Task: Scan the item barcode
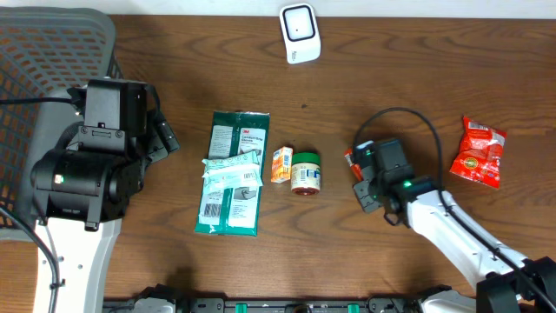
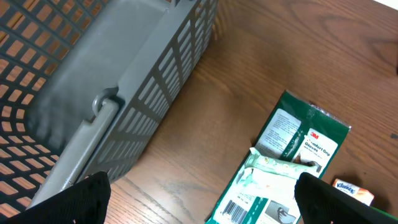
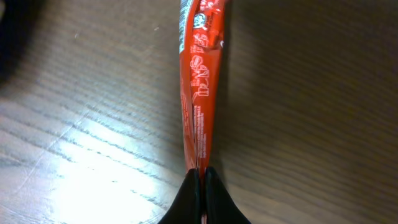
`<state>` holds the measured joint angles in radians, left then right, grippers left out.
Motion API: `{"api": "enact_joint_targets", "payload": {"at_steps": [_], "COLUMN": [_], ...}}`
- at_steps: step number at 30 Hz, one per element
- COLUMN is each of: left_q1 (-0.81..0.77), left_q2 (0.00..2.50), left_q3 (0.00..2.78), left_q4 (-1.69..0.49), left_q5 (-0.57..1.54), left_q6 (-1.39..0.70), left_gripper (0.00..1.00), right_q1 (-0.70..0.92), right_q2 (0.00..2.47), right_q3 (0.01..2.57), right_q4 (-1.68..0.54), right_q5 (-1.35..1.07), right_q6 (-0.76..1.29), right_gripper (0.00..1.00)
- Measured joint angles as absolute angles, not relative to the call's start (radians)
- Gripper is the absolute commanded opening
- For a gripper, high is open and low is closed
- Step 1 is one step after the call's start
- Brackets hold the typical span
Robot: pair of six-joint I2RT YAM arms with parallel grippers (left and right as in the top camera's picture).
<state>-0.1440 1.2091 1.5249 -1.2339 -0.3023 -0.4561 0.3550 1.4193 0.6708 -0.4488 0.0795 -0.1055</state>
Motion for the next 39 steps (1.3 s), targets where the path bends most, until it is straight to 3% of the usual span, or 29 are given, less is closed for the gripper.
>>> {"api": "enact_joint_targets", "payload": {"at_steps": [15,39], "left_q1": [-0.144,-0.144], "left_q2": [1.209,1.209], "left_q3": [1.525,1.525], "left_q4": [-1.234,-1.234], "left_q5": [-0.303,-0.302], "left_q6": [-0.456,-0.456], "left_gripper": [0.95,0.95], "right_q1": [0.475,0.532], "right_q2": [1.48,1.48], "right_q3": [0.672,0.673], "right_q4": [-0.437,-0.49], "right_q5": [0.303,0.199], "right_q6": [-0.105,-0.086], "right_gripper": [0.01,0.01]}}
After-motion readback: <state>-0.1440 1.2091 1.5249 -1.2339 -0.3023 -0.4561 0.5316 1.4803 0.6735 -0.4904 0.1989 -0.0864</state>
